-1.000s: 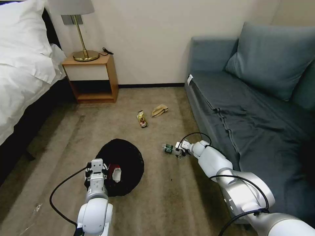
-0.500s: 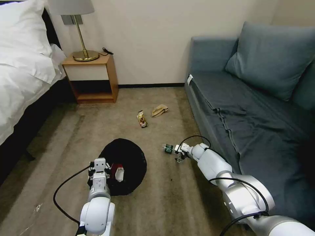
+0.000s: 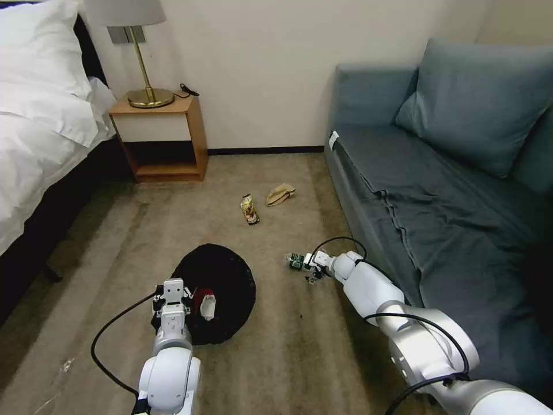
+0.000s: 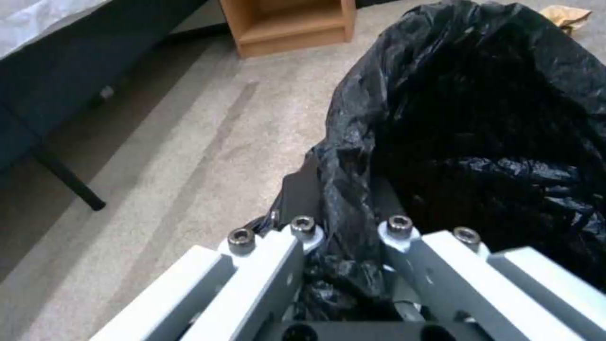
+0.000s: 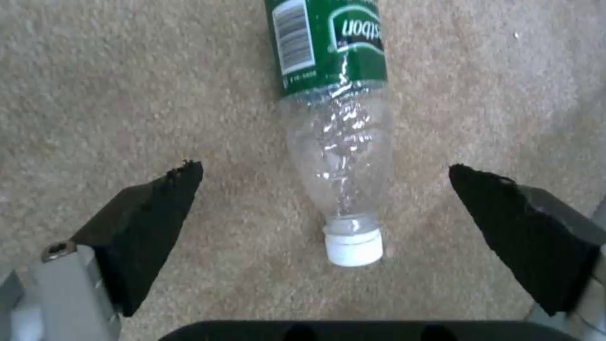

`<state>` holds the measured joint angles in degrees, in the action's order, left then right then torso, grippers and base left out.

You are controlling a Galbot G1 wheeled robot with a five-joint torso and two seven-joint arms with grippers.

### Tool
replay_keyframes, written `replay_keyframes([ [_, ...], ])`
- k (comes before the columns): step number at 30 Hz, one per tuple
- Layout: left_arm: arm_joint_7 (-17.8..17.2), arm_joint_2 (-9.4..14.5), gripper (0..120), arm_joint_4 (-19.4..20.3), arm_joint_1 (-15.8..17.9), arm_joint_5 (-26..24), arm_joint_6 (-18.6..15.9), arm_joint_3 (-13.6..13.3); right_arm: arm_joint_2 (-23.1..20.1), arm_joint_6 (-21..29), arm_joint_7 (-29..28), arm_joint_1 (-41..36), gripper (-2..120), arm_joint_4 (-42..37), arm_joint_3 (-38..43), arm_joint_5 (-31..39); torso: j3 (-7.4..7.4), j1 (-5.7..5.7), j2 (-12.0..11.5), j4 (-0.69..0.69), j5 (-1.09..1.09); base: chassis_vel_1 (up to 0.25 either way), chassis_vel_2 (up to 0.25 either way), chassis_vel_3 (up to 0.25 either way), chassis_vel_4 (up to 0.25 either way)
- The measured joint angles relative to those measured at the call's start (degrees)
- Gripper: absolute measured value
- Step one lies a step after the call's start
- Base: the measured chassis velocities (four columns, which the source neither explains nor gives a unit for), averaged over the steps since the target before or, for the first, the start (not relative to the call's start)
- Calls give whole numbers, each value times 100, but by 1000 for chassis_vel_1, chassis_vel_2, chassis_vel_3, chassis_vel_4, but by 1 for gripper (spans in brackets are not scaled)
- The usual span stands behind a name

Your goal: Pick up the trash bin, then pick up the garbage on the floor and place it into the trash bin.

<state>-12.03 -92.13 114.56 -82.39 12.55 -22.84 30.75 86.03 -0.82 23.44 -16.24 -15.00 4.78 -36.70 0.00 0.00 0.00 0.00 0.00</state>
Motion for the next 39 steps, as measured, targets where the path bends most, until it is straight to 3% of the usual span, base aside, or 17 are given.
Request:
replay_keyframes([
  [39,-8,0,4,-77,15,25,50,-25,-129,-186,159,-126,100,-14,-98,-186,0,0,0,0,-1,-23,25,23,-22],
])
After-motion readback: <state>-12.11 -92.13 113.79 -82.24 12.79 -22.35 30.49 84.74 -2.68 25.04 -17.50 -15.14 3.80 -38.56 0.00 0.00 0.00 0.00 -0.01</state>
